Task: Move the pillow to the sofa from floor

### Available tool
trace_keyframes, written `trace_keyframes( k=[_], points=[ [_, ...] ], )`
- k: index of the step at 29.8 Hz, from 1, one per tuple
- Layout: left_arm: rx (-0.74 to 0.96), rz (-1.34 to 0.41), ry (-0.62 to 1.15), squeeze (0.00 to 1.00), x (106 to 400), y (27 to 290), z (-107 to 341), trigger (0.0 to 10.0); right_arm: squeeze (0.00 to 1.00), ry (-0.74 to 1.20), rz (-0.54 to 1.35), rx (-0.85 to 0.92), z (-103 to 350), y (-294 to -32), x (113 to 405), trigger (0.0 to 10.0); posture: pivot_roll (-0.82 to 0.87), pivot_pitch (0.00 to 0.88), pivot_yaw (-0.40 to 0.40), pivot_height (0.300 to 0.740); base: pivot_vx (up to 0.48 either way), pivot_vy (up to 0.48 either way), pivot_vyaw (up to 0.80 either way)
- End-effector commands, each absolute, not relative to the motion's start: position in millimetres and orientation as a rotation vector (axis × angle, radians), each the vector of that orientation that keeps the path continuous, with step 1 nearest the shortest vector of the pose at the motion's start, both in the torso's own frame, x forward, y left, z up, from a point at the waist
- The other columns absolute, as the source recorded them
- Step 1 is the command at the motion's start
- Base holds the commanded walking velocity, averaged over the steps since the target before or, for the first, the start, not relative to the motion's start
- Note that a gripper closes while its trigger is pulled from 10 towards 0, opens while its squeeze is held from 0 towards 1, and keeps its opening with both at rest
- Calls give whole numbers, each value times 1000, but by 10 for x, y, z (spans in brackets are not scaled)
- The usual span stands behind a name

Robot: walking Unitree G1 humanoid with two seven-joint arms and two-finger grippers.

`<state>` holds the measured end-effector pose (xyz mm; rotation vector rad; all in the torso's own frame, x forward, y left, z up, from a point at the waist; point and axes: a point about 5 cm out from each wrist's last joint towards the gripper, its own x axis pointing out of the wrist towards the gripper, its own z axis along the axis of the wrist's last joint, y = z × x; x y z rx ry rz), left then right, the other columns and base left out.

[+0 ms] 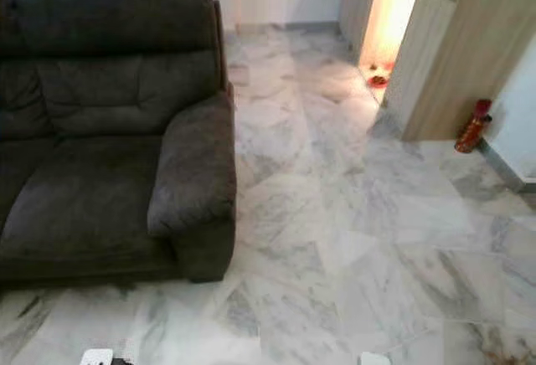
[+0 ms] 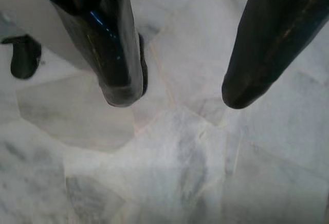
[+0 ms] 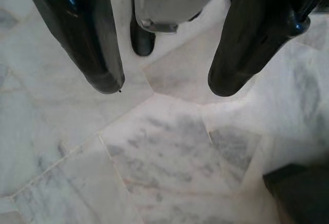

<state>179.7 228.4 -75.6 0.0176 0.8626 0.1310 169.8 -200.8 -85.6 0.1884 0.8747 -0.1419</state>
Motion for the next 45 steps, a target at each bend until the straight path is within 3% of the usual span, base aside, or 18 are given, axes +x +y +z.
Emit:
trace_keyframes(
  k=[1, 10, 17, 45],
  points=[
    [20, 147, 911, 0, 1678, 2336, -806, 10000, 0, 876, -134, 200, -862, -1956, 1703, 10000, -49, 69, 16, 740, 0, 334, 0],
    [23, 141, 897, 0, 1723, 2349, -781, 10000, 0, 874, -122, 191, -860, -1948, 1707, 10000, -45, 70, 18, 740, 0, 328, 0],
    [24, 141, 899, 0, 1727, 2335, -784, 10000, 0, 869, -121, 192, -858, -1942, 1710, 10000, -39, 67, 23, 740, 0, 324, 588],
    [32, 124, 903, 0, 1702, 2347, -790, 10000, 0, 877, -131, 213, -873, -1923, 1685, 10000, -56, 59, 42, 740, 0, 333, 0]
  ],
)
